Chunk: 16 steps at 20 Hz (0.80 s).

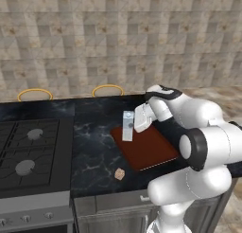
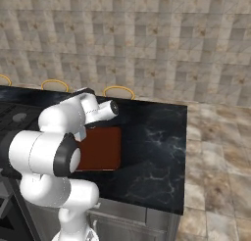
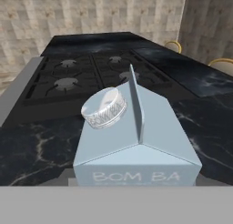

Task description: Take out the milk from the fridge and place it on the tray on the counter. Then take the sugar cube near the tray and place it in the tray.

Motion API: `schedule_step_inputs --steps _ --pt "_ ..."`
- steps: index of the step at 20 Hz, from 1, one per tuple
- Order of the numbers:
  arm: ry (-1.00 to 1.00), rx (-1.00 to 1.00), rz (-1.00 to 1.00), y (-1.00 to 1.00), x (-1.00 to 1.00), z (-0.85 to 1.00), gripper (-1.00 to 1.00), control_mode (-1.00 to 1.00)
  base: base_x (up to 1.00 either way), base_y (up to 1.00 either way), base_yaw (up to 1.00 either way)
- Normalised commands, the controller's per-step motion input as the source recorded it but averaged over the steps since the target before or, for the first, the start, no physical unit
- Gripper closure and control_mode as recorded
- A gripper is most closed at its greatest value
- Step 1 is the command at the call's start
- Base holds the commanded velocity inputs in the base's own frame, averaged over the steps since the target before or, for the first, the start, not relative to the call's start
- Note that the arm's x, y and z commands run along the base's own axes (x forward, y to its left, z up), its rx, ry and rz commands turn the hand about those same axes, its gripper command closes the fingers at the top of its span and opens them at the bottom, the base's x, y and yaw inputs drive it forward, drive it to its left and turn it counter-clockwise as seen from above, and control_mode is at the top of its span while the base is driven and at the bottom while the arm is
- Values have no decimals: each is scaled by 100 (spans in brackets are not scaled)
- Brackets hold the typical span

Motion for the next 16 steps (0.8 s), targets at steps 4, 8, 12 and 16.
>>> schedule_step_inputs --steps 4,8,12,16 --pt "0 0 0 0 0 -6 100 -100 0 0 0" --pt "-1 0 0 0 0 -10 100 -100 0 0 0" --pt "0 0 0 0 0 -19 100 -100 0 0 0" --pt "-1 0 0 0 0 -20 100 -100 0 0 0"
